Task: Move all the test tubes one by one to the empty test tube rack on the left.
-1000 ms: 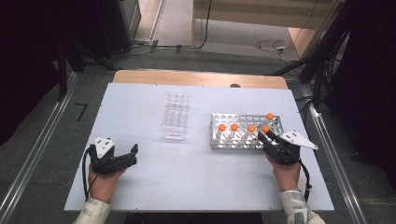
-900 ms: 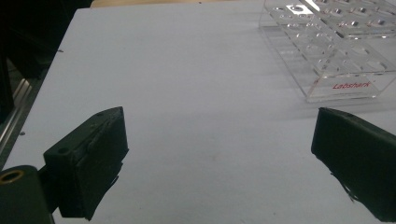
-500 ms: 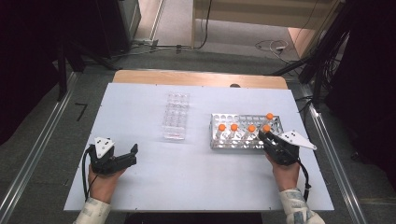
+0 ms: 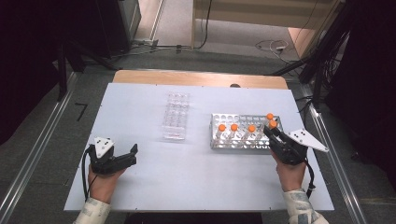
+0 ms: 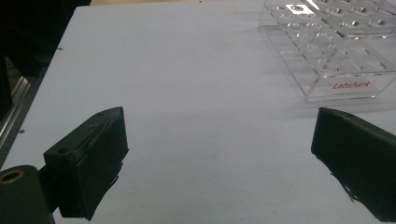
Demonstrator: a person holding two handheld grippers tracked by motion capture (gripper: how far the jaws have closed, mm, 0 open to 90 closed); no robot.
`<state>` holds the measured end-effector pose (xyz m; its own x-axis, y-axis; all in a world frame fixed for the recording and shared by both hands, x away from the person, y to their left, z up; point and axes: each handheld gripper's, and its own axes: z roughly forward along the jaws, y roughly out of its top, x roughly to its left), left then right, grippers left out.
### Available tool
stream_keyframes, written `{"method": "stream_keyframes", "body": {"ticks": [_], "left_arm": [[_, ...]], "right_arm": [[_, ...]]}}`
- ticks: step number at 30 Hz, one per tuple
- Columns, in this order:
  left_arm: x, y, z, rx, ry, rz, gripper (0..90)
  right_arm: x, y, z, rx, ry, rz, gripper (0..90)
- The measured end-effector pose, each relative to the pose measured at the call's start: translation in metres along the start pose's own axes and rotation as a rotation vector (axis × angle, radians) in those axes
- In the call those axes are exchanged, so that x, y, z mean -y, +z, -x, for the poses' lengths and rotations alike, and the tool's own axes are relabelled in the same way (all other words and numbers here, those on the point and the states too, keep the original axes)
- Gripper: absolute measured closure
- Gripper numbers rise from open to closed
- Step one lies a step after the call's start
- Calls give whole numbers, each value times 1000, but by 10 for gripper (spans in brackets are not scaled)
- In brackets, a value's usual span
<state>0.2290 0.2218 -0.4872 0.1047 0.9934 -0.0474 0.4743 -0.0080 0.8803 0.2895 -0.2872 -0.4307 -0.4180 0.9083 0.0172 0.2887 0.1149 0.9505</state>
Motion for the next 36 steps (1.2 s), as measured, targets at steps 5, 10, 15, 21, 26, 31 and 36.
{"method": "stream_keyframes", "body": {"ticks": [5, 10, 15, 21, 26, 31, 36], "left_arm": [[0, -1, 0, 3, -5, 1, 36], [-1, -2, -1, 12, -9, 4, 36], [-1, -4, 3, 24, 2, 10, 47], [-2, -6, 10, 58, 12, 11, 48], [-3, -7, 16, 100, -10, 5, 48], [-5, -8, 26, 143, 0, 9, 57], [-9, -9, 41, 201, 19, 26, 95]], "right_arm": [[-7, -11, 0, -9, 6, 31, 724], [-9, -23, -4, -35, 8, 26, 723], [-2, -32, -10, -70, 6, -3, 723], [4, -35, -22, -130, -2, -34, 723], [8, -34, -32, -169, -14, -53, 723], [14, -26, -47, -222, -29, -87, 723], [16, -14, -61, -262, -47, -110, 723]]}}
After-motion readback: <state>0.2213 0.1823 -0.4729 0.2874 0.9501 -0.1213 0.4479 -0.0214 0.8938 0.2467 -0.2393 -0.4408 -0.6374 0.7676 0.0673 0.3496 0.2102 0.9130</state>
